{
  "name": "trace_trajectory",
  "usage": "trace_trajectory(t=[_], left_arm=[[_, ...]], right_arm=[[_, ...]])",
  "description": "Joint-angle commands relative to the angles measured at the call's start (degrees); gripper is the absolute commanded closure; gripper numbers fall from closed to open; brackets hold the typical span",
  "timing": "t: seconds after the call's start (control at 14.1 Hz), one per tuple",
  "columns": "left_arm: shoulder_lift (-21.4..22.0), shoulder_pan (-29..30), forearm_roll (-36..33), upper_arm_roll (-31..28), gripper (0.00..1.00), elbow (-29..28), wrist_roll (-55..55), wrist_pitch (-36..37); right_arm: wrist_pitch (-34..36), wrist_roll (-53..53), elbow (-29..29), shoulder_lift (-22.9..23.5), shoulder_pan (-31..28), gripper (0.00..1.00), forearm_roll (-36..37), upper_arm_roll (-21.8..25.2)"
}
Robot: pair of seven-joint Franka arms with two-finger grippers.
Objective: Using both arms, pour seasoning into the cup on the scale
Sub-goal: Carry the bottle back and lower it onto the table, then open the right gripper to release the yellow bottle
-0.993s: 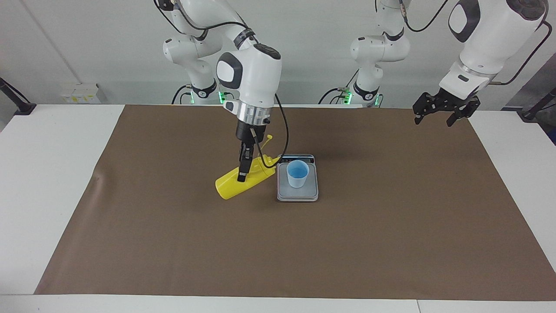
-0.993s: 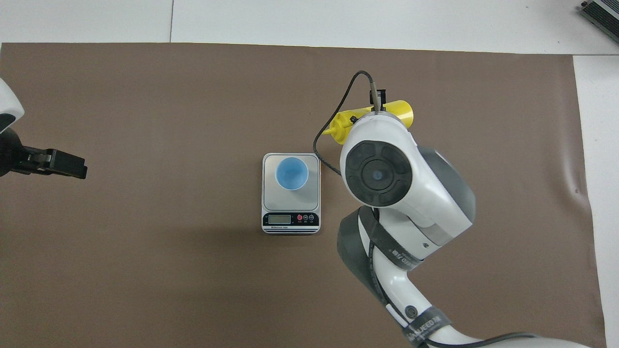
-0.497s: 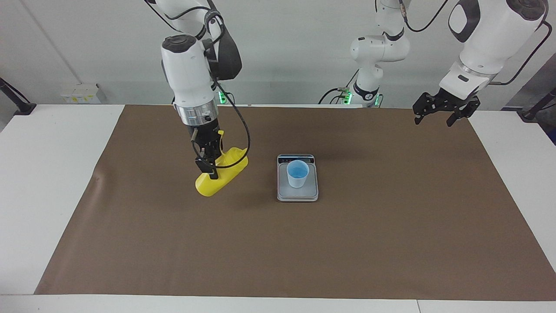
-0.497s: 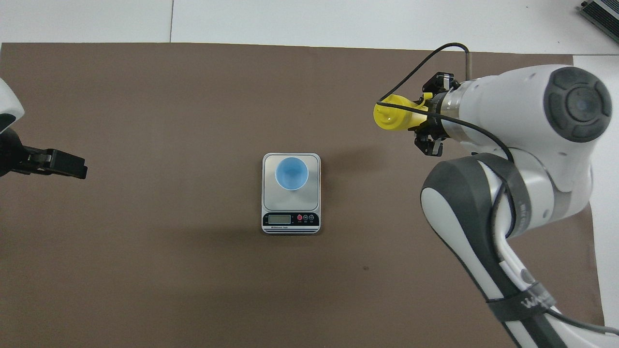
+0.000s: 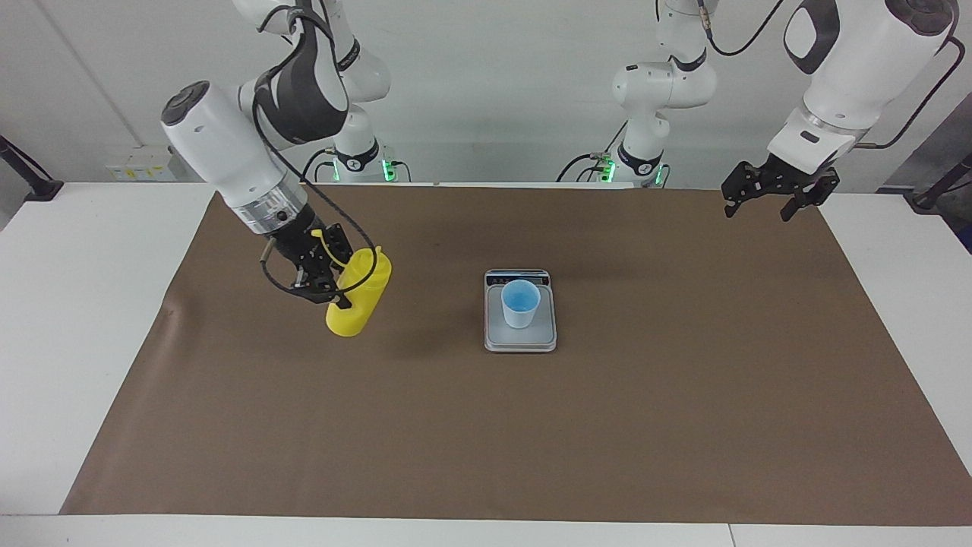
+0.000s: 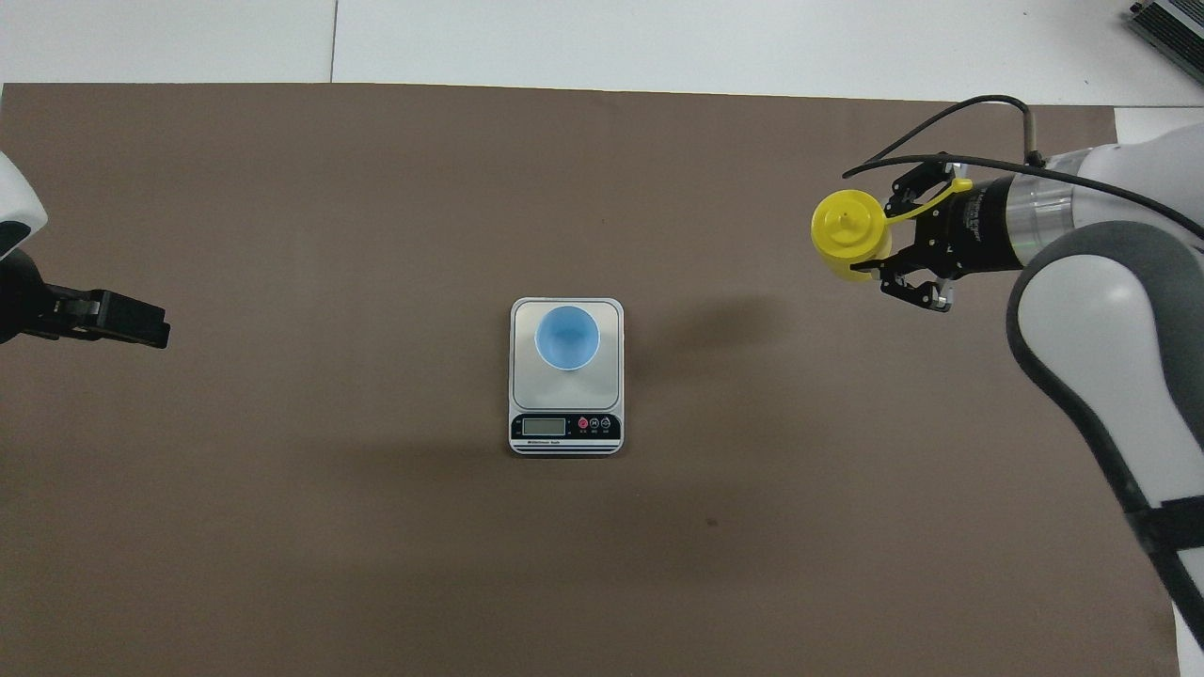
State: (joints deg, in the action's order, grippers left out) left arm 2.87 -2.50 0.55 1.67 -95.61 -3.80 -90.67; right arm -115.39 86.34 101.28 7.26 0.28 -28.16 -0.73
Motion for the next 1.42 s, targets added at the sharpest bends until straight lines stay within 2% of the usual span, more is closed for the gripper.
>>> trace_trajectory(t=[0.0, 0.28, 0.43, 0.64, 0.92, 1.14, 1.21, 1.28, 1.35], left_arm=[[1.7, 0.0, 0.6, 0.1, 0.00, -2.0, -0.4, -0.8], [1.7, 0.0, 0.6, 0.1, 0.00, -2.0, -0.4, -1.0], [1.7, 0.0, 0.6, 0.1, 0.00, -2.0, -0.4, -1.1], [1.7, 0.0, 0.6, 0.1, 0.00, -2.1, -0.4, -1.2], [1.7, 0.0, 0.6, 0.1, 0.00, -2.2, -0.4, -1.2], [1.7, 0.0, 0.6, 0.1, 0.00, -2.2, -0.4, -1.2], [1.7, 0.0, 0.6, 0.1, 0.00, -2.3, -0.4, -1.3], [1.7, 0.0, 0.5, 0.1, 0.00, -2.3, -0.4, -1.3], [1.7, 0.0, 0.6, 0.1, 0.00, -2.3, -0.4, -1.3]], right_arm=[[4.1, -11.3, 3.4, -1.5, -6.2, 1.00, -8.0, -0.8], [8.0, -19.5, 4.5, 1.1, -11.0, 1.00, -9.9, -0.8], [9.5, -25.0, 6.1, 2.8, -13.8, 1.00, -13.7, -0.7], [9.8, -30.3, 8.4, 4.7, -15.2, 1.00, -14.6, -0.7], [11.8, -37.7, 8.4, 8.9, -19.2, 1.00, -15.8, -0.7], [11.2, -39.0, 8.4, 9.3, -19.8, 1.00, -15.9, -0.5], [10.7, -38.6, 8.5, 9.3, -19.8, 0.73, -15.9, -0.4], [10.5, -38.4, 8.6, 9.3, -19.8, 0.17, -15.9, -0.4], [10.4, -38.4, 8.6, 9.3, -19.7, 0.13, -15.6, -0.3]])
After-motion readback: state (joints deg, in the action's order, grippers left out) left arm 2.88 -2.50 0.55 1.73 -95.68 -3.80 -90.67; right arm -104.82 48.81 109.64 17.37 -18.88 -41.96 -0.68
